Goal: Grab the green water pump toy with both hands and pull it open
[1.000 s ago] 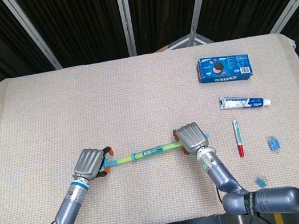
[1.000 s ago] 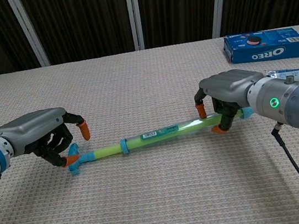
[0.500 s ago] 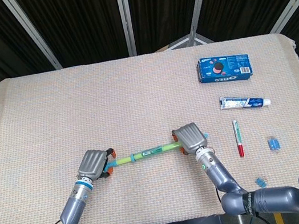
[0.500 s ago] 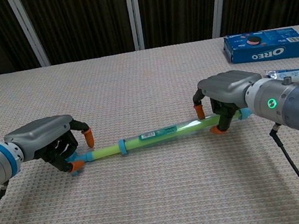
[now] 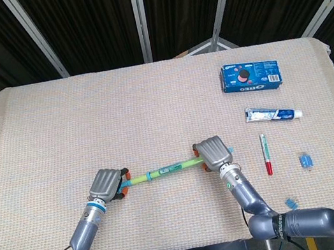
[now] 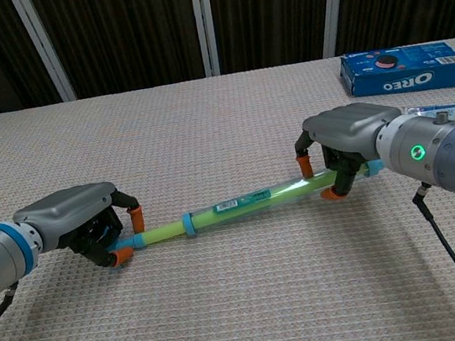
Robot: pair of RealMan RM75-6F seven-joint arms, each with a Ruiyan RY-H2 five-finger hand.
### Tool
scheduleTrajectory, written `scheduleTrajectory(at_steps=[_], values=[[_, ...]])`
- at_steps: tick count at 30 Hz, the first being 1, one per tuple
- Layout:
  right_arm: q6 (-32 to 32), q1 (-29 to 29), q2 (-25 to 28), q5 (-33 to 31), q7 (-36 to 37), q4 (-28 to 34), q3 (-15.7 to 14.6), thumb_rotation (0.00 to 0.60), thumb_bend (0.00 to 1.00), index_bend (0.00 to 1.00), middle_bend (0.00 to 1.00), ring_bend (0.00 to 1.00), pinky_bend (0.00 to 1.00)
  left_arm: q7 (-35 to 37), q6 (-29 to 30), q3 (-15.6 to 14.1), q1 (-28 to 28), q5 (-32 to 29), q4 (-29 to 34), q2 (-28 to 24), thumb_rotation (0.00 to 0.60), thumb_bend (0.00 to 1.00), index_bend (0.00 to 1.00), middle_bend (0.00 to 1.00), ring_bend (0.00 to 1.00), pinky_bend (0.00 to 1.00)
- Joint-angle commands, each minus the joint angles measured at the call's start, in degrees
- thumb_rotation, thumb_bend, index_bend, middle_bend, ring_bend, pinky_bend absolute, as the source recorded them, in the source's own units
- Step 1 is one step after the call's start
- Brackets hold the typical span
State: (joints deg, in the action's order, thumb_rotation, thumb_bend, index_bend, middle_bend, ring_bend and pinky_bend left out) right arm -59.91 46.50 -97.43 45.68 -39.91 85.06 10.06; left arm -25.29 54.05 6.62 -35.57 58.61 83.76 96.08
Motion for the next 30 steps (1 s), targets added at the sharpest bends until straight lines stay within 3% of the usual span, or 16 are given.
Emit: scheduleTrajectory(at_steps=[1, 14, 30], values=[[-0.09, -0.03, 0.23, 0.01, 0.07, 0.19, 0.04, 0.600, 0.45, 0.74, 1.00, 1.00, 1.00, -0.28, 0.06, -0.13, -0.12, -0.53, -0.08, 0.09, 0.600, 0.47, 0.54, 0.82, 0.77, 0.98], [-1.44, -0.68, 3.03, 1.05, 0.69, 2.66, 0.32, 0.600, 0.45, 0.75, 1.00, 1.00, 1.00, -0.62, 1.66, 0.27, -0.33, -1.07, 1.35, -2.23, 0.600, 0.50, 0.72, 0.83, 0.77, 0.98], [-2.24, -4.02, 10.42, 3.11, 6.51, 4.02, 0.71, 0.600, 0.45, 0.75, 1.00, 1.00, 1.00, 2.44, 1.76, -0.64, 1.33, -1.58, -0.46, -7.83, 0.600, 0.50, 0.74, 0.83, 0.77, 0.98]])
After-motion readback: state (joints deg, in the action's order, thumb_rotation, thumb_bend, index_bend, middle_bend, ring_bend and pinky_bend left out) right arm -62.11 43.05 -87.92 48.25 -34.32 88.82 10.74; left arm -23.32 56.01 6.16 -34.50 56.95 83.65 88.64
